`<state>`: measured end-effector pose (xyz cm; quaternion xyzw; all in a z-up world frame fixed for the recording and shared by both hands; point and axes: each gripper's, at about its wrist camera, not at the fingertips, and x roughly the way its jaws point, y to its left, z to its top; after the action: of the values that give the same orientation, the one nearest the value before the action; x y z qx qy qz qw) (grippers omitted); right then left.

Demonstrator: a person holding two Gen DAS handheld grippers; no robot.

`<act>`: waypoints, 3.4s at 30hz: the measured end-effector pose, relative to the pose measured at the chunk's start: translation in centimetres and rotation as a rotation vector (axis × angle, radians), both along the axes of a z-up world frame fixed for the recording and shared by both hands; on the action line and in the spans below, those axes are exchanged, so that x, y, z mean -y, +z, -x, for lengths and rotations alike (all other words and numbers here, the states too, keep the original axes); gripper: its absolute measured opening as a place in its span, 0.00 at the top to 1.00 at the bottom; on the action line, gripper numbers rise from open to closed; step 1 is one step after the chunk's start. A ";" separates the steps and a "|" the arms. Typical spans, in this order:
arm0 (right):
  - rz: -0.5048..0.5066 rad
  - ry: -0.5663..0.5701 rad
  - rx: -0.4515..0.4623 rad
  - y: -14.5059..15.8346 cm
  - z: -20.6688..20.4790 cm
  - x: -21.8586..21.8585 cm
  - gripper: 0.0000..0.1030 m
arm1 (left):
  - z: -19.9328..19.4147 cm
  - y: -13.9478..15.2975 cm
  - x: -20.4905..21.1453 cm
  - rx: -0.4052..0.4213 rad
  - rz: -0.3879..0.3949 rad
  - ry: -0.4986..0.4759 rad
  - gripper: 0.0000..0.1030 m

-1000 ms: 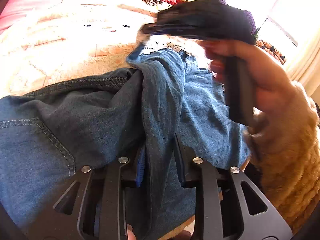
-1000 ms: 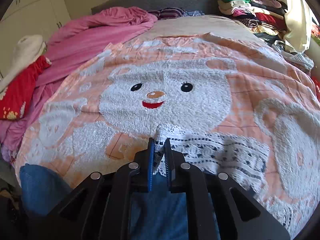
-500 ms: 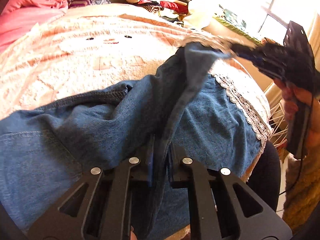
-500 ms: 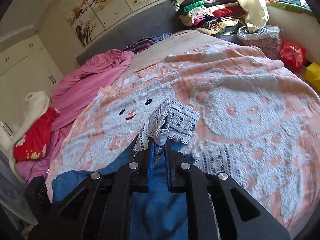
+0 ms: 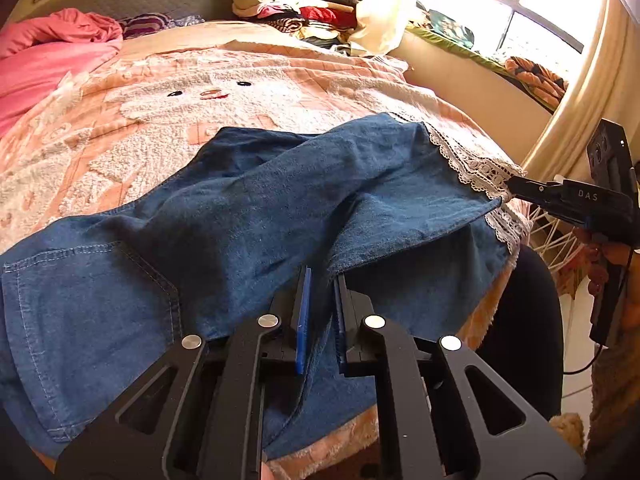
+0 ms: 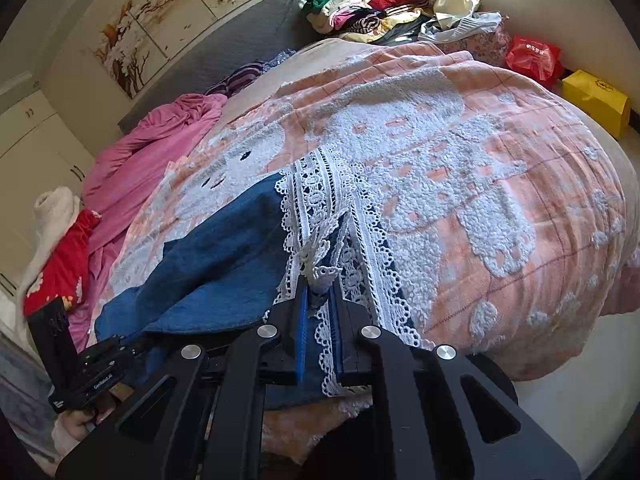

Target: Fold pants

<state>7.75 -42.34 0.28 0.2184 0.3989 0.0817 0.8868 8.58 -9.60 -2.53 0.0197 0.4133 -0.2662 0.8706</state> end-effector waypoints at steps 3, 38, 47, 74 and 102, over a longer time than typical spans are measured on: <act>0.002 -0.001 0.001 0.2 0.5 0.1 0.91 | 0.6 0.2 0.2 0.010 -0.012 -0.019 0.95; 0.023 0.021 -0.028 -0.7 2.0 2.2 0.88 | 4.4 0.7 3.1 0.085 -0.088 -0.193 0.99; 0.086 0.015 -0.084 -1.5 2.7 1.9 0.88 | 5.2 -1.6 4.1 0.047 -0.168 -0.232 0.98; 0.230 0.262 -0.117 -3.5 -2.3 -8.3 0.52 | 4.6 4.3 -11.4 0.083 0.017 0.300 0.33; 0.175 0.240 -0.103 -3.2 -0.9 -8.0 0.41 | 0.7 -0.3 -19.7 -0.038 -0.059 0.631 0.50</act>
<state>8.60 -34.35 -2.90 0.0950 0.4726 0.1408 0.8648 7.89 10.05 -2.85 -0.0894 0.4226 0.0289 0.9014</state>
